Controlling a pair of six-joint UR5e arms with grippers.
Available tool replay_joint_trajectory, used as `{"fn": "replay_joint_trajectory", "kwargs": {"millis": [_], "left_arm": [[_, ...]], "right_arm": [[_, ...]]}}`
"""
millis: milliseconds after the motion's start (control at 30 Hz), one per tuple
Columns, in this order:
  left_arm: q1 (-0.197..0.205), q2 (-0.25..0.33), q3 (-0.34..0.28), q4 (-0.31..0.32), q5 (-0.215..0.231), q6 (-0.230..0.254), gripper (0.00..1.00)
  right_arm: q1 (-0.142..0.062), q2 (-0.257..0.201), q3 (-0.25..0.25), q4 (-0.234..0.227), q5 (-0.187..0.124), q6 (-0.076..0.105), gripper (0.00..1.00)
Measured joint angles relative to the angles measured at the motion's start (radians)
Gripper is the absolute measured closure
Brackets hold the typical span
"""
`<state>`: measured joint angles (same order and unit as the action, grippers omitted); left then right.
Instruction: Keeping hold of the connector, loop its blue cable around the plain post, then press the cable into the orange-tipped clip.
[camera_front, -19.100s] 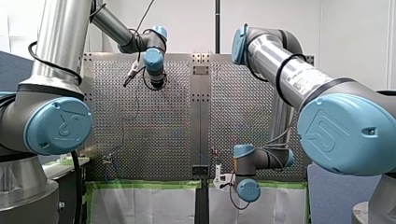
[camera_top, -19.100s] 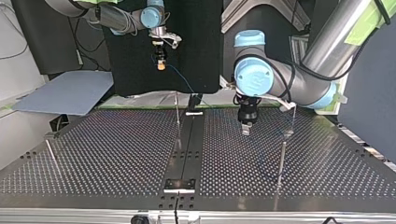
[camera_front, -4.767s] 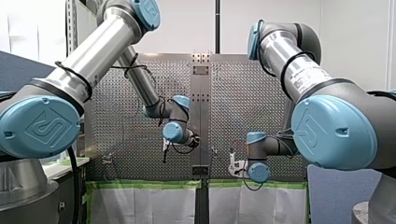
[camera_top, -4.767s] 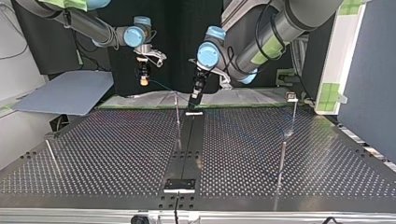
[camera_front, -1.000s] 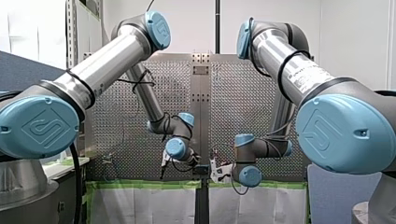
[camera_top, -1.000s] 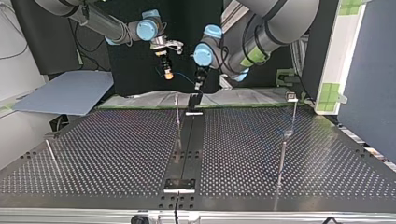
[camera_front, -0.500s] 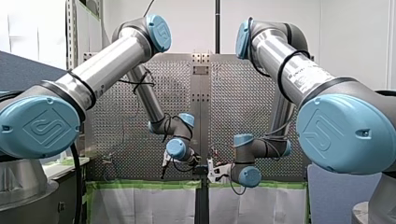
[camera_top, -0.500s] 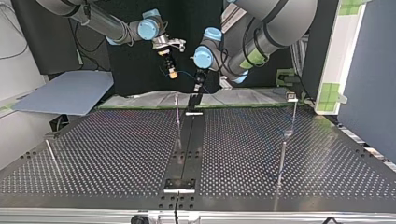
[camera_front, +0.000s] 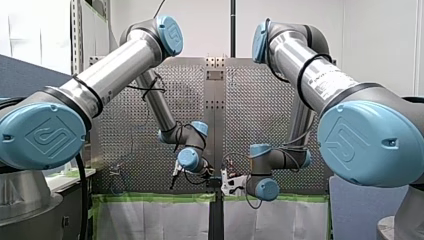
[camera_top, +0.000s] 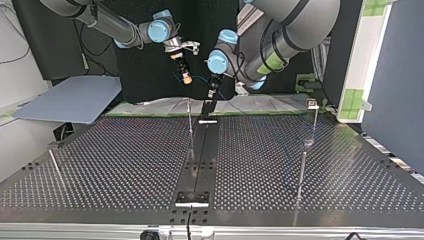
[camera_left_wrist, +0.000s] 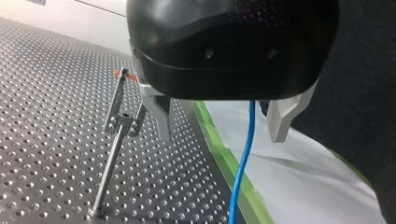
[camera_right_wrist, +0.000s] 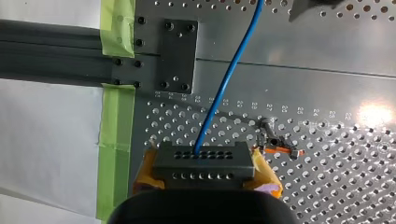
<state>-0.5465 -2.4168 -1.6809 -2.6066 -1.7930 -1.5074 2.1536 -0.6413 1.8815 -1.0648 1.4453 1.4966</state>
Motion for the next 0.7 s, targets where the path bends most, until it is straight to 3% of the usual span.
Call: {"fn": "replay_joint_trajectory", "kwargs": {"millis": [267,500,700], "left_arm": [[0.003,0.000,0.000,-0.001,-0.027,0.038,0.02],[0.006,0.000,0.000,0.002,-0.028,0.050,0.30],[0.009,0.000,0.000,0.005,-0.028,0.050,0.32]], "right_arm": [[0.003,0.001,0.000,-0.002,0.000,0.003,1.00],[0.003,0.002,0.000,-0.003,0.000,0.004,1.00],[0.003,0.002,0.000,-0.004,0.000,0.005,1.00]]}}
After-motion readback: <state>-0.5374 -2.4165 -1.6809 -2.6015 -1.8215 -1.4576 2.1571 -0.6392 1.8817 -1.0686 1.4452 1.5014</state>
